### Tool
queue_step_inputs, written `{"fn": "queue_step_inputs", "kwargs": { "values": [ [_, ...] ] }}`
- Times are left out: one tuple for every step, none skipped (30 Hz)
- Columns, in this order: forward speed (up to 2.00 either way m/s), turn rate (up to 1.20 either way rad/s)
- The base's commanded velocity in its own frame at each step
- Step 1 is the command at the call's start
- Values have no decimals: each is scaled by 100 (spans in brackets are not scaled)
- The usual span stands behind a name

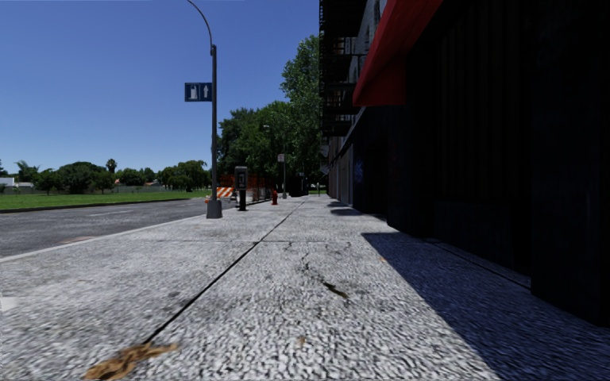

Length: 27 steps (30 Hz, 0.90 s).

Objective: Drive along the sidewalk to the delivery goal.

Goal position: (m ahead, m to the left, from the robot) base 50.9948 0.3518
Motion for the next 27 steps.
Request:
{"fn": "queue_step_inputs", "kwargs": {
  "values": [
    [200,0],
    [200,0],
    [200,0],
    [200,0],
    [200,0],
    [200,0],
    [200,0],
    [200,0],
    [200,0],
    [200,0],
    [200,0],
    [200,0],
    [200,0],
    [200,0],
    [200,0],
    [200,0],
    [200,0],
    [200,0],
    [200,0],
    [200,0],
    [200,0],
    [200,0],
    [200,0],
    [200,0],
    [200,0],
    [200,0],
    [200,0]
  ]
}}
